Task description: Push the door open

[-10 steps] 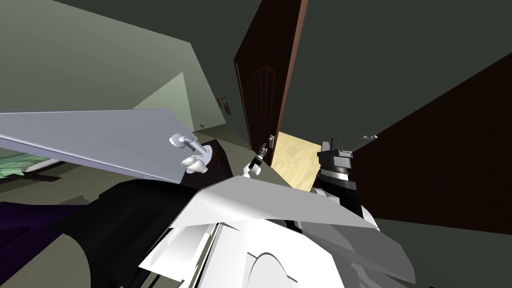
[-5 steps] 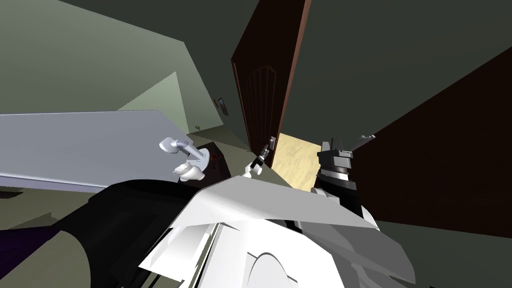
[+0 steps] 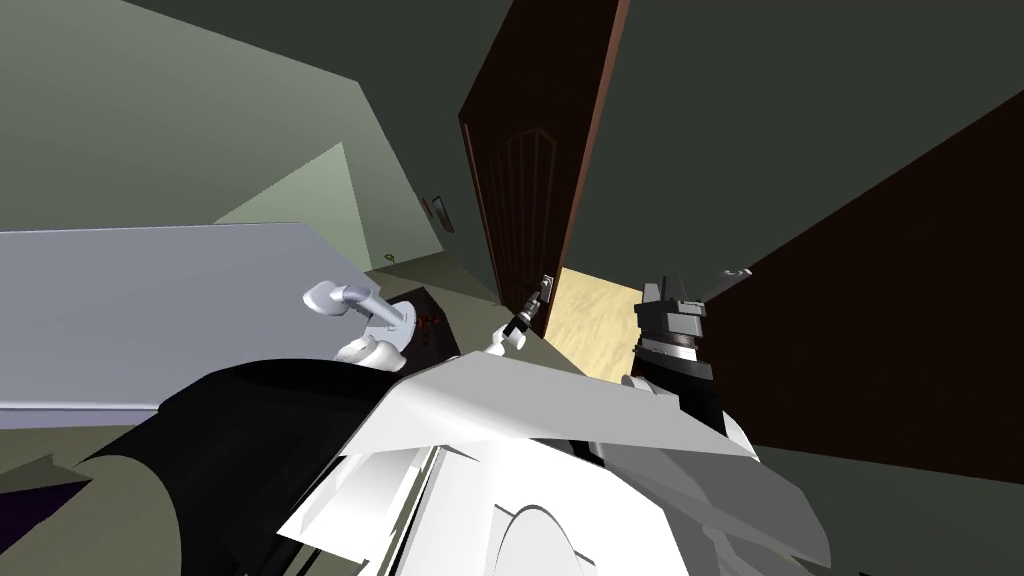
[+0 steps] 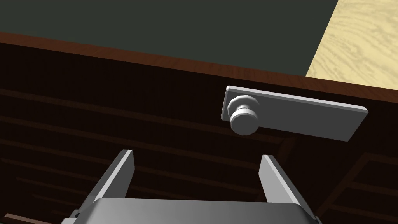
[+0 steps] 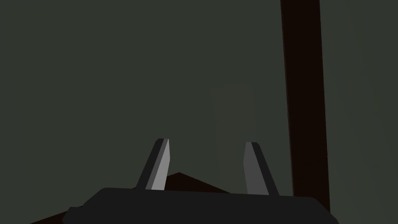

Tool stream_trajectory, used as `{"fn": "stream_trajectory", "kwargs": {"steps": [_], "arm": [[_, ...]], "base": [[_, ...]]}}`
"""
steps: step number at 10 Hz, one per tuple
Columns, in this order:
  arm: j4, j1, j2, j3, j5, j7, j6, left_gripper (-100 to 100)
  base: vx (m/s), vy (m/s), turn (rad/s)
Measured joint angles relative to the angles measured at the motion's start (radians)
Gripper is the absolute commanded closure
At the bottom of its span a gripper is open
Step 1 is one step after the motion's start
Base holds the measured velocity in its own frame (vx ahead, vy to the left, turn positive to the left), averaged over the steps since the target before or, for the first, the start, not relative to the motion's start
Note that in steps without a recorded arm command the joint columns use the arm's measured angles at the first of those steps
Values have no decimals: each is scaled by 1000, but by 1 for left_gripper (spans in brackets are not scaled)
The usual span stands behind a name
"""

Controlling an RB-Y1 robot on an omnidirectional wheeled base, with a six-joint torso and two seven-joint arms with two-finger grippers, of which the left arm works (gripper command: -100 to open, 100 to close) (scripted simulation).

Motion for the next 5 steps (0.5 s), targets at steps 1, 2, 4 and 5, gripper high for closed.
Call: {"fn": "stream_trajectory", "kwargs": {"steps": [1,2,4,5], "arm": [[14,-8,-2,-7,4,-5,6,-100],[32,-15,-4,-15,7,-9,6,-100],[71,-37,-9,-27,13,-13,3,-100],[89,-50,-11,-33,18,-16,7,-100]], "base": [[66,97,-54],[69,85,-65],[65,82,-79],[95,116,-89]]}}
